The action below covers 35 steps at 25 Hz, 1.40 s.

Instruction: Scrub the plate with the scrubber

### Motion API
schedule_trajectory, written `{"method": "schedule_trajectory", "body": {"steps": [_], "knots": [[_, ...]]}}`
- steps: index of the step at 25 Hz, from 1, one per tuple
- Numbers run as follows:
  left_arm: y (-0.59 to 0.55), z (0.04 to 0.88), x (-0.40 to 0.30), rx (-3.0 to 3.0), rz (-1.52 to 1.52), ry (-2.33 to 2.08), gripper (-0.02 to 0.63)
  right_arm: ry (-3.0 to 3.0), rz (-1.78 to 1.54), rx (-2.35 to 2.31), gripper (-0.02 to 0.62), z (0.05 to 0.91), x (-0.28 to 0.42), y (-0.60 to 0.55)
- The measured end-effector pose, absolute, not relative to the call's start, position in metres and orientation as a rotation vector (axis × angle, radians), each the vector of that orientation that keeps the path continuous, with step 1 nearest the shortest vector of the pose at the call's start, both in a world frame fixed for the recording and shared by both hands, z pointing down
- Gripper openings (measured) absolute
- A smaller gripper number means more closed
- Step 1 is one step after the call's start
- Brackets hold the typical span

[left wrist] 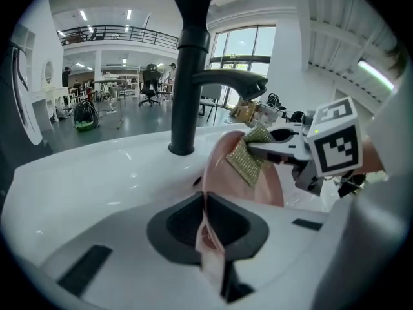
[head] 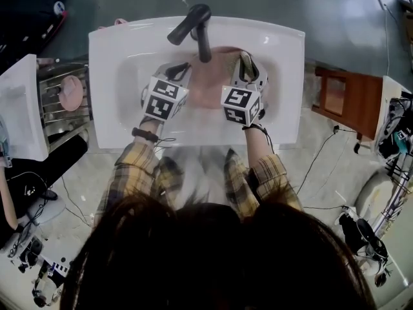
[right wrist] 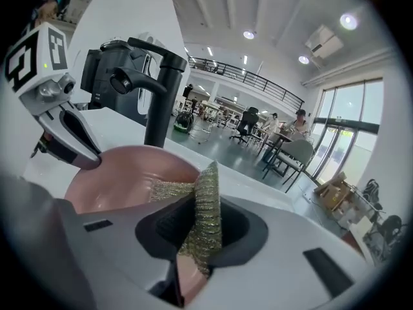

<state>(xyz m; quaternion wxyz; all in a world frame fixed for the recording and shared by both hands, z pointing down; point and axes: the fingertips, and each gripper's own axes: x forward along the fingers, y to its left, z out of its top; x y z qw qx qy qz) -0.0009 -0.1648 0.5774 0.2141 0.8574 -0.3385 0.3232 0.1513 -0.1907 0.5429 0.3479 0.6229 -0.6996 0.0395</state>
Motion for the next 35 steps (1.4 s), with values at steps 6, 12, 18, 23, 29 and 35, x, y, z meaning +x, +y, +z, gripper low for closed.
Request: {"method": "schedule_trajectory", "body": {"steps": [6,12,18,23,29,35], "knots": [[-0.165,0.576,0.000,2.369,0.903,-0.939,0.029,-1.922,0.090,1.500,0.081,0.544,0.103,-0.199],[-0.166,0.579,0.000,2.362,0.907,-0.940,0.028,-1.981,0.043,1.304,0.077,0.558,0.069,-0.187],[-0.168,0.583,-0.002,2.347,0.916,-0.969,0.025,-2.018,0.127,1.217,0.075,0.572,0.053,-0.173],[-0.168,0.584,-0.001,2.334,0.938,-0.969,0.023,-2.015,0.179,1.080,0.075,0.594,0.040,-0.149],[-0.168,0.586,-0.001,2.317,0.962,-0.971,0.021,-1.946,0.168,0.868,0.077,0.619,0.044,-0.120],[-0.168,0.587,0.000,2.316,0.969,-0.965,0.021,-1.860,0.087,0.731,0.077,0.631,0.064,-0.102]]}}
